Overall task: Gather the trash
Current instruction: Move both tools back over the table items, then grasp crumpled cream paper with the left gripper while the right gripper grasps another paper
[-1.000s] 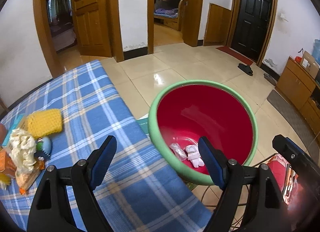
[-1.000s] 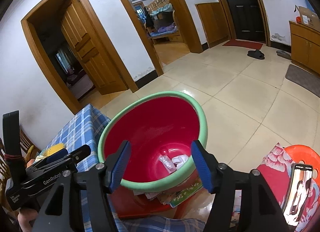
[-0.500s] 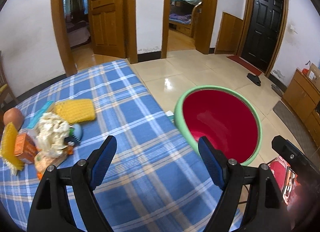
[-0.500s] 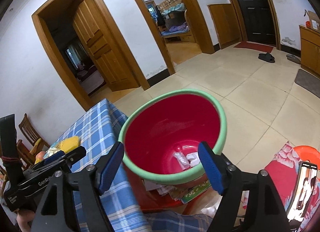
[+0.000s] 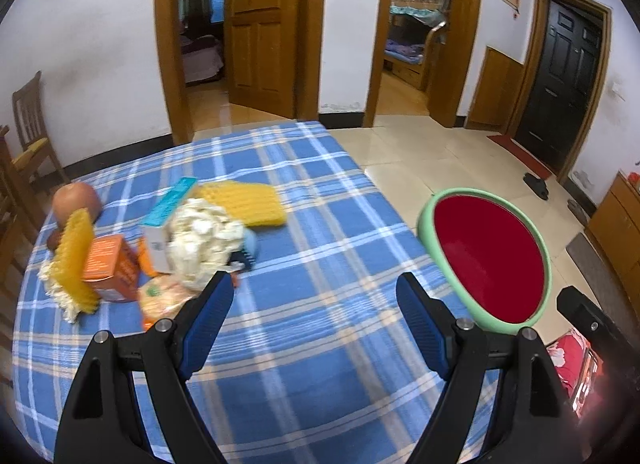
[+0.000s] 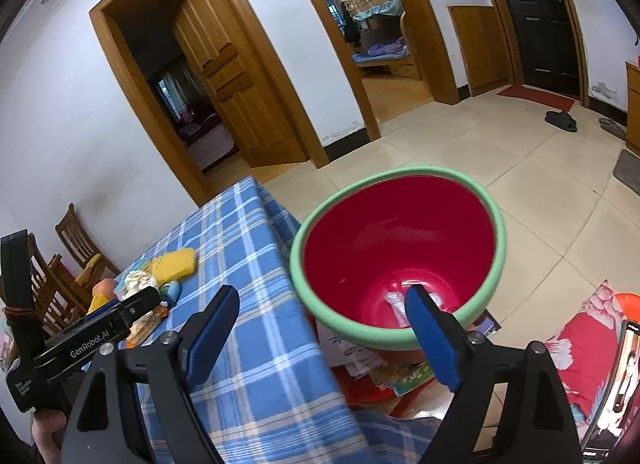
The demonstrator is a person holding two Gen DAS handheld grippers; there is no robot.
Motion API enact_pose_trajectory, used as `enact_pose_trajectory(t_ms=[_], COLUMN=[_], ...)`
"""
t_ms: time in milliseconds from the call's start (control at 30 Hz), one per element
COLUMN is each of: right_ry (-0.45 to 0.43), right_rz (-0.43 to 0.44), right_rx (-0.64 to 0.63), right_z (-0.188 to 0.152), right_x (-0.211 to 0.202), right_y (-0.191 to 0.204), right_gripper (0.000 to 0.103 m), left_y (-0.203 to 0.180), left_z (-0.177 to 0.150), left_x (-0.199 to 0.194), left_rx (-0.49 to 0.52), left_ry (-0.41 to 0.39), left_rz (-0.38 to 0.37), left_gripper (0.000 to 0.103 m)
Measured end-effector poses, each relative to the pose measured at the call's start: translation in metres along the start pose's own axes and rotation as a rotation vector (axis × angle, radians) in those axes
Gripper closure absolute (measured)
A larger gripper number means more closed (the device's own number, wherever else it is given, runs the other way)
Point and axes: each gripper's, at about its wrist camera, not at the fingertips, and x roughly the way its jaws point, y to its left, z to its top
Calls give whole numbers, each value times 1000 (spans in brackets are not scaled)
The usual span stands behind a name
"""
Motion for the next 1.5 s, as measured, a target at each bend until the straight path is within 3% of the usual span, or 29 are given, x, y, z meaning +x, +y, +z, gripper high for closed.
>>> enact_pose_trajectory(t_ms=[700,1200,1500], right_ry=[71,124,144], right_rz=[68,126,178], right_rx=[-115,-212,-272], right_z=[-15,-23,-22], right_x=[24,52,71], right_y=[70,124,163], right_gripper=[15,11,6], left_y=[99,173,223], left_z=[-9,-21,-34], left_x=[-28,-38,-29], left_rx=[-127,-209,-317], left_ry=[-43,-42,-10], left_rz=[142,256,318], left_gripper=[20,20,20])
